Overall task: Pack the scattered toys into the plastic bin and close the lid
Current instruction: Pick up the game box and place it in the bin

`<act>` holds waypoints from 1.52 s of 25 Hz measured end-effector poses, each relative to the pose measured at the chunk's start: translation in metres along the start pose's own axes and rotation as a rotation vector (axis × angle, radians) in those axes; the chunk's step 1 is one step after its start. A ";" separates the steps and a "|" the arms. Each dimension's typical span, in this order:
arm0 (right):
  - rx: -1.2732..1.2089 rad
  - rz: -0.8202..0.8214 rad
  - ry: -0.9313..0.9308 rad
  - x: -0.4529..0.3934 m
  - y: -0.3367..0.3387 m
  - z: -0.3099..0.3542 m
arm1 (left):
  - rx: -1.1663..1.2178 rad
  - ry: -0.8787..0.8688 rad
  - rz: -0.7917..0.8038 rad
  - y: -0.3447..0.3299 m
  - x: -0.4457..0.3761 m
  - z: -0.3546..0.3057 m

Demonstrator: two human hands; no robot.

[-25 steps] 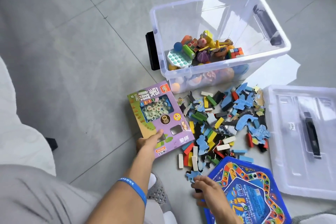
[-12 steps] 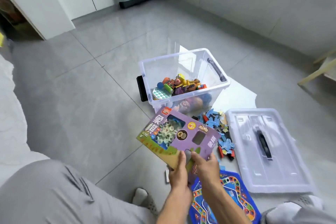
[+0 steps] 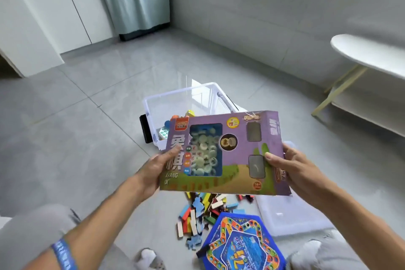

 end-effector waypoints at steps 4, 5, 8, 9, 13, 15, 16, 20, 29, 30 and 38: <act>0.138 -0.430 -0.001 -0.008 0.001 -0.022 | 0.102 0.023 -0.033 -0.015 -0.003 0.027; 0.191 -0.560 0.031 -0.011 0.002 -0.028 | 0.104 0.003 -0.074 -0.019 -0.006 0.031; 0.233 -0.586 0.015 -0.016 0.002 -0.041 | 0.096 -0.045 -0.133 -0.021 -0.017 0.033; 0.255 -0.564 0.000 -0.017 0.002 -0.043 | 0.095 -0.053 -0.135 -0.022 -0.019 0.032; 0.284 -0.558 -0.023 -0.022 0.003 -0.041 | 0.073 -0.062 -0.131 -0.026 -0.026 0.035; 0.294 -0.555 -0.035 -0.024 0.003 -0.040 | 0.070 -0.064 -0.124 -0.028 -0.027 0.035; 0.291 -0.556 -0.039 -0.023 0.002 -0.040 | 0.067 -0.061 -0.122 -0.027 -0.028 0.035; 0.474 -0.537 -0.053 -0.017 -0.002 -0.048 | 0.060 -0.036 -0.079 -0.024 -0.028 0.035; 0.054 -0.544 -0.121 -0.016 -0.012 -0.059 | 0.129 0.033 -0.104 -0.030 -0.025 0.033; 0.021 -0.546 -0.145 -0.017 -0.011 -0.060 | 0.134 0.033 -0.103 -0.030 -0.025 0.032; 0.012 -0.419 -0.248 -0.031 -0.006 -0.058 | 0.124 0.082 -0.024 -0.025 -0.029 0.033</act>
Point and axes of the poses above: each hand's wrist, its own x-axis away from the middle knuckle, its own y-axis out of the back of the hand, z = x × y, the point moved 2 cm from there along -x, towards the middle knuckle, and after that the axes turned 15 degrees about -z, right-handed, at the moved point
